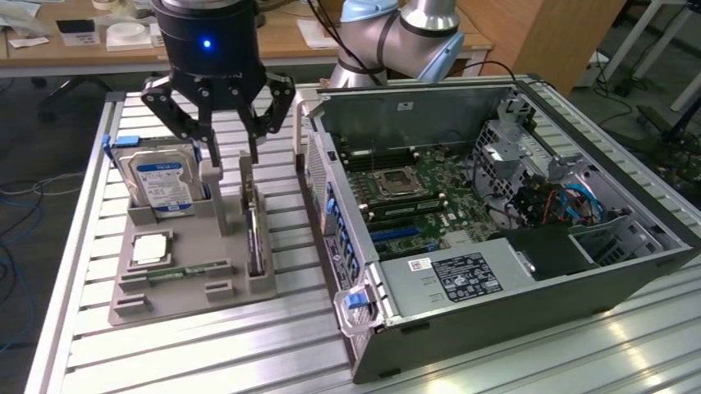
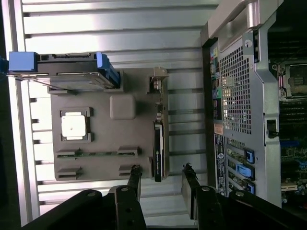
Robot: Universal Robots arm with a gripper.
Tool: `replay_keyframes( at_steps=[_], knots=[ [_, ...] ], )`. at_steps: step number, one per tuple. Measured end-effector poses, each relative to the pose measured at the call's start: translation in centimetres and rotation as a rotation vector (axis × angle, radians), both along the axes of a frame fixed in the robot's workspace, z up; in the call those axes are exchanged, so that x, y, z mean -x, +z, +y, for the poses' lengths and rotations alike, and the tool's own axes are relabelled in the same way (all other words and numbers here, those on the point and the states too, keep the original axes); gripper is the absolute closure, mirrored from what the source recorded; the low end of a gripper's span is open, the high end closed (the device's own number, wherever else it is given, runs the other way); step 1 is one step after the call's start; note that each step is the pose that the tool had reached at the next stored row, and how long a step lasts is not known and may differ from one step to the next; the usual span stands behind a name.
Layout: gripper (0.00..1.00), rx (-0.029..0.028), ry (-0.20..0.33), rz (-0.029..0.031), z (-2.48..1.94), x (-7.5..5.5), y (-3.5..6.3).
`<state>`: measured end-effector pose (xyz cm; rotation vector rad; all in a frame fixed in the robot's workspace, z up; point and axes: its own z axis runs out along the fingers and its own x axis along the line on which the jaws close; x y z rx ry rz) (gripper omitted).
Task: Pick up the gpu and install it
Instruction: 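Pick up the gpu and move the gpu toward the slot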
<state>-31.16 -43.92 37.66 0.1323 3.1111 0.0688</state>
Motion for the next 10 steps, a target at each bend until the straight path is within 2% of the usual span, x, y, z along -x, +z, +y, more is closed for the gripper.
replay_keyframes(
  at_steps=[10],
  knots=[
    [0.53,0.0000,0.000,0.0001,0.00,0.0,-1.36]
  ],
)
